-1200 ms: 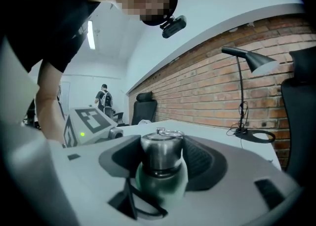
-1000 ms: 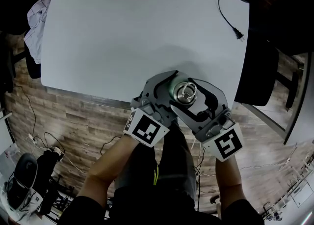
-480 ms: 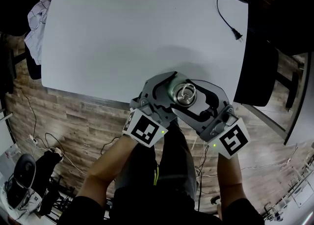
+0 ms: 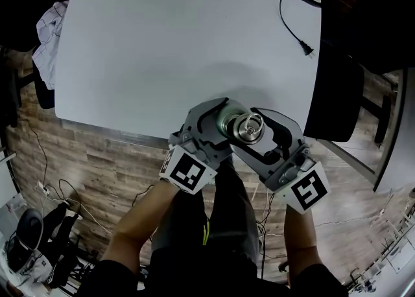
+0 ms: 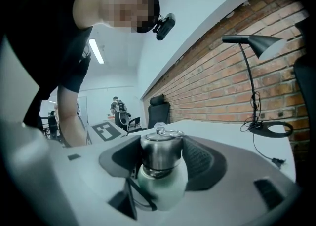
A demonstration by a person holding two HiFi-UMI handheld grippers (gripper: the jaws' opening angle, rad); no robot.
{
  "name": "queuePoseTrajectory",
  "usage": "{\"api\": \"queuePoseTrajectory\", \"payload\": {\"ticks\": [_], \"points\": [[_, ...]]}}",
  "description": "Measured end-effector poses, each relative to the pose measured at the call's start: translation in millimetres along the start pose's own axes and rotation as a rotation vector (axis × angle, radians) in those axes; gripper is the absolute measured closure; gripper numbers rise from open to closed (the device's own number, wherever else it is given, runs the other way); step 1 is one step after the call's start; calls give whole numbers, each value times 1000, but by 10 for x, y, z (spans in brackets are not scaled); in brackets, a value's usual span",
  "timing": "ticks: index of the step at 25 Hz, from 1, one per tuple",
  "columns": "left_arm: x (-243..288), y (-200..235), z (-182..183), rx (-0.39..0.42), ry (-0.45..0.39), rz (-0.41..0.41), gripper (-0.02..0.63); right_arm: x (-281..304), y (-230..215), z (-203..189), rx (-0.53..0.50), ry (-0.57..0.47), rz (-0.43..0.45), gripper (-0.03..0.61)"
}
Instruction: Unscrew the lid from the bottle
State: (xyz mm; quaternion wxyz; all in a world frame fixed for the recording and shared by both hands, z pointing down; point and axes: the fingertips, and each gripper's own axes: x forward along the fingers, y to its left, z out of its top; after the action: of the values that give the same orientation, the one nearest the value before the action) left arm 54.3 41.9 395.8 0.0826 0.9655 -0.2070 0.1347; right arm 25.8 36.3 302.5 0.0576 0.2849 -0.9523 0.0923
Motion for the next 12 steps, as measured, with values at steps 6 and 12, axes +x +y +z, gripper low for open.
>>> {"api": "queuePoseTrajectory", "payload": {"ticks": [6, 12], "points": [[-9, 6, -11, 6, -2, -1, 245, -67, 52, 113, -10, -9, -17, 311], [-6, -3, -29, 4, 4, -5, 245, -171, 17, 214, 12, -20, -52, 311]]}}
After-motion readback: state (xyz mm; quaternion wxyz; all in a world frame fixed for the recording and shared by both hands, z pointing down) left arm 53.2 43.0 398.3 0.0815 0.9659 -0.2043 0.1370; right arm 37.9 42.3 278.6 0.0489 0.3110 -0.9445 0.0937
